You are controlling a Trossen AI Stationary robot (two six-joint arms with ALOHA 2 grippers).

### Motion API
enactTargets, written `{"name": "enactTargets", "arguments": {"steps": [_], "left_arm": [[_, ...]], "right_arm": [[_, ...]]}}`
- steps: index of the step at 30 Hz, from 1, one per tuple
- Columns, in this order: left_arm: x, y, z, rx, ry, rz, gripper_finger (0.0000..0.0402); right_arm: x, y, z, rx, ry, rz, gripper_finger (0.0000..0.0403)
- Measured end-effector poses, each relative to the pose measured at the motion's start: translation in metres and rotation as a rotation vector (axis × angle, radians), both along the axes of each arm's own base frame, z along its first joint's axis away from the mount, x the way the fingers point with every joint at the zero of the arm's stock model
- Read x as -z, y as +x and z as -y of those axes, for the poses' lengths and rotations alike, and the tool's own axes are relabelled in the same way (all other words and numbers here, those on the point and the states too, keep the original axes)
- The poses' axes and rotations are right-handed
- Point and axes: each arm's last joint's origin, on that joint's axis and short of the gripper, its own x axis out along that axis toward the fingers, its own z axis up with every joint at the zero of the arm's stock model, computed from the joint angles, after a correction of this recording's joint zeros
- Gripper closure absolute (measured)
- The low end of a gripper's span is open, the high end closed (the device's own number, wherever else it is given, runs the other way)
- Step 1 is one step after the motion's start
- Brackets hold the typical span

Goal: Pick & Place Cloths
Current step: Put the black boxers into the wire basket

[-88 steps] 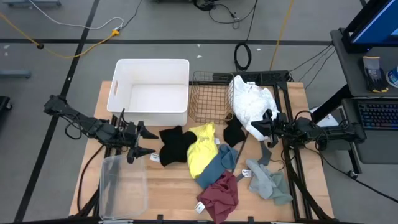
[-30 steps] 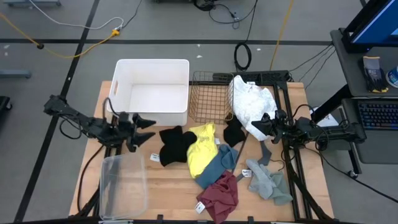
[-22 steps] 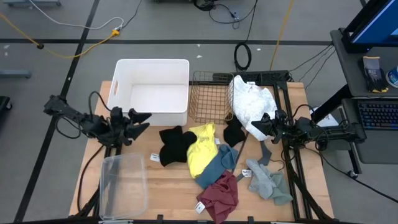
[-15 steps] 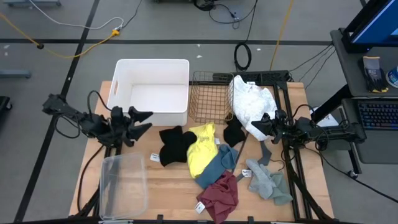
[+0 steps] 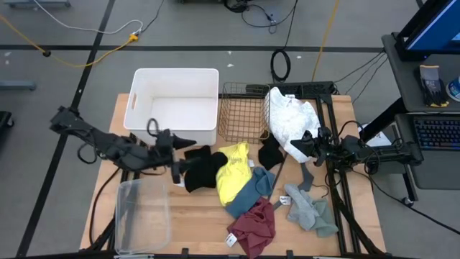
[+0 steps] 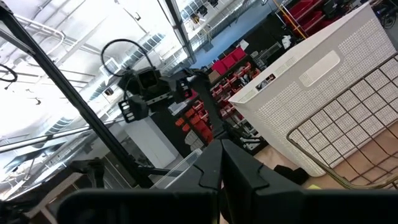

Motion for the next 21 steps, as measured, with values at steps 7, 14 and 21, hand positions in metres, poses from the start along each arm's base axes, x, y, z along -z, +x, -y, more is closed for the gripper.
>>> {"name": "enactTargets", "arguments": {"steps": [7, 14, 21], "left_arm": [[0.002, 0.024, 0.006, -0.035, -0.012, -0.125, 0.0078], [0.012, 0.041, -0.001, -0.039, -0.011, -0.180, 0.0078], [0.030, 0.052, -0.009, 0.010, -0.054, -0.309, 0.0078]], "right_arm": [[0.000, 0.000, 0.000, 0.000, 0.000, 0.000, 0.0399], [0.000, 0.000, 0.000, 0.000, 0.000, 0.000, 0.0399], [0.000, 0.000, 0.000, 0.000, 0.000, -0.001, 0.0399]]}}
